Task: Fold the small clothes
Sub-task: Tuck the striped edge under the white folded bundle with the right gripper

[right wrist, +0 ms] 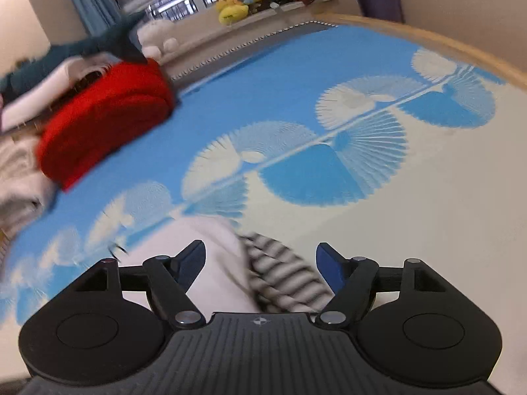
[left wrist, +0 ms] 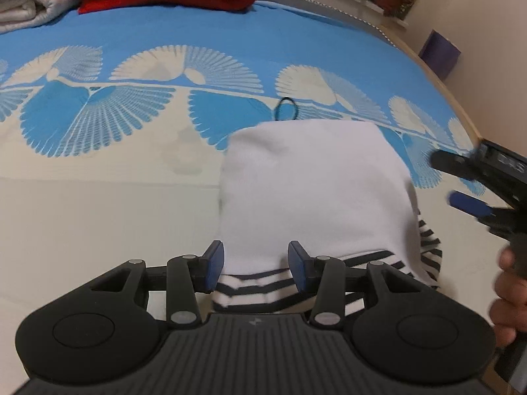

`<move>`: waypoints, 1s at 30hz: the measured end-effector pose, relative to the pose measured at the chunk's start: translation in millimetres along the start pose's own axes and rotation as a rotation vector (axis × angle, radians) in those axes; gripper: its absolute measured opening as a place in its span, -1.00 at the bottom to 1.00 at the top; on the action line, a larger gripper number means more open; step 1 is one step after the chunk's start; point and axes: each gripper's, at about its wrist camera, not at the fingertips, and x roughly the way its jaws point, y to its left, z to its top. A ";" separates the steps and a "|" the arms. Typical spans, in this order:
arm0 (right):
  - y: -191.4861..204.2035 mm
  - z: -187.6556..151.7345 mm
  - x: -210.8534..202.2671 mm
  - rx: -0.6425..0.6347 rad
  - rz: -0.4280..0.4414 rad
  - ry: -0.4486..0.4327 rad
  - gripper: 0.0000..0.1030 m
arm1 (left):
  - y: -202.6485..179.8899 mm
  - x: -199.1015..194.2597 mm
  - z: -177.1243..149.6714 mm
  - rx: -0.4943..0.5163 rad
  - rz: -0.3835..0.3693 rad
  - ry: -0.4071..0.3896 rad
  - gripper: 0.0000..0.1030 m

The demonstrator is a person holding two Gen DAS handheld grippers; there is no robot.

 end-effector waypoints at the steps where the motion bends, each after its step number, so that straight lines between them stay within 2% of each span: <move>1: 4.5 -0.1 7.8 0.001 0.027 0.016 0.47 | 3.7 0.1 0.7 -0.007 -0.003 0.005 -0.08; 3: 17.2 -3.0 27.3 -0.020 0.045 0.062 0.47 | 10.1 -0.5 4.7 -0.014 -0.010 0.010 -0.08; 7: 34.0 -7.0 56.7 -0.107 -0.020 0.119 0.47 | 21.6 -7.6 17.9 -0.024 -0.039 -0.008 -0.08; 10: 30.5 -4.7 69.3 -0.098 -0.030 0.148 0.45 | 28.1 -11.4 26.4 -0.043 -0.056 -0.013 -0.08; 12: 27.9 -3.6 74.9 -0.087 -0.009 0.160 0.10 | 30.7 -12.9 29.4 -0.046 -0.061 -0.013 -0.08; 13: 28.2 -2.8 76.3 -0.088 0.011 0.162 -0.36 | 31.8 -13.9 30.3 -0.045 -0.062 -0.015 -0.08; 14: 29.5 -1.6 77.4 -0.090 0.023 0.160 -0.61 | 32.4 -14.6 31.0 -0.044 -0.061 -0.018 -0.08; 15: 31.0 -0.6 76.9 -0.096 0.021 0.145 -0.81 | 33.1 -15.5 31.1 -0.044 -0.059 -0.022 -0.08; 16: 32.1 0.4 74.3 -0.101 0.019 0.113 -0.93 | 33.9 -16.7 30.8 -0.045 -0.056 -0.024 -0.08; 18: 34.5 3.3 64.3 -0.094 0.006 0.032 -0.94 | 34.4 -16.9 29.6 -0.046 -0.051 -0.024 -0.08; 20: 37.9 2.4 62.1 -0.145 -0.064 -0.019 -0.94 | 34.2 -16.6 27.3 -0.044 -0.051 -0.020 -0.08; 22: 28.5 -2.8 73.8 -0.121 -0.127 0.027 -0.93 | 32.3 -15.7 24.3 -0.035 -0.053 -0.011 -0.08; 25: 14.0 -12.4 92.1 -0.088 -0.172 0.109 -0.91 | 27.1 -15.7 19.7 -0.008 -0.060 -0.003 -0.08; 28: 19.6 -15.9 91.4 -0.154 -0.200 0.087 -0.88 | 24.4 -17.6 16.8 0.012 -0.079 0.001 -0.08; 30: 19.8 -17.2 89.3 -0.171 -0.222 0.080 -0.71 | 21.6 -18.0 14.6 0.030 -0.092 0.006 -0.08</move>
